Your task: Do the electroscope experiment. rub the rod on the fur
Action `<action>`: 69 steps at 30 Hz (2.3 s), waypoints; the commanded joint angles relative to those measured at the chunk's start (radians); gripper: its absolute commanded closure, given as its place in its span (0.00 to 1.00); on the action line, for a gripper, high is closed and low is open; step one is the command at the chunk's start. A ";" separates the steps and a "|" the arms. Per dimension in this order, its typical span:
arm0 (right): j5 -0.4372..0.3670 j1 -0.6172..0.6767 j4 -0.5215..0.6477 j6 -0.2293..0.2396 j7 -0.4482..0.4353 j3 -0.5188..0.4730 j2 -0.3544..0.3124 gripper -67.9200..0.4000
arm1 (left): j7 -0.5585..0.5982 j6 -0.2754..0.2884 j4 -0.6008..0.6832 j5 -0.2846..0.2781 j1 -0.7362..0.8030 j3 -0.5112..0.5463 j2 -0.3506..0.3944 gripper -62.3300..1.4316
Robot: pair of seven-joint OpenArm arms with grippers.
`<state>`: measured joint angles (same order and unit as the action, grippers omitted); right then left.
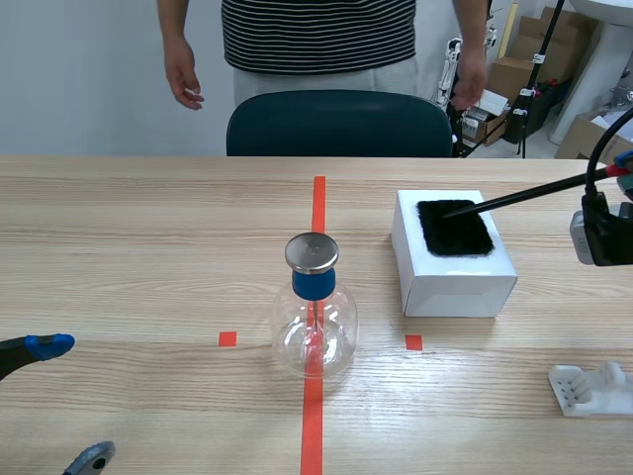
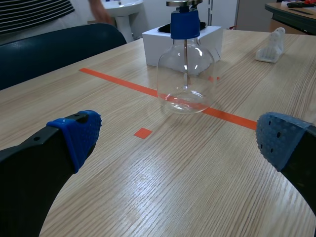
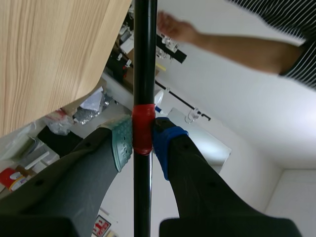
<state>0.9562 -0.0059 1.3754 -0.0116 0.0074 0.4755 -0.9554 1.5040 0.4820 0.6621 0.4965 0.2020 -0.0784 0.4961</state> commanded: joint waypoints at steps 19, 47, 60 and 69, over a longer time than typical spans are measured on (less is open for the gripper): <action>-0.022 -0.019 0.003 0.020 -0.039 -0.004 -0.014 1.00 | 0.050 0.002 0.013 -0.013 -0.003 0.000 0.006 0.00; -0.109 -0.019 0.002 0.020 0.098 -0.004 -0.011 1.00 | 0.050 0.002 0.013 -0.013 -0.003 0.000 0.006 0.00; -0.108 -0.019 0.000 0.069 0.156 -0.004 0.011 1.00 | 0.050 0.002 0.013 -0.013 -0.003 0.000 0.006 0.00; -0.108 -0.019 -0.002 0.029 -0.004 -0.004 0.019 1.00 | 0.050 0.002 0.013 -0.013 -0.003 0.000 0.006 0.00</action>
<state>0.8444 -0.0074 1.3678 0.0219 -0.0044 0.4801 -0.9245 1.5043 0.4820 0.6621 0.4961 0.2020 -0.0784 0.4961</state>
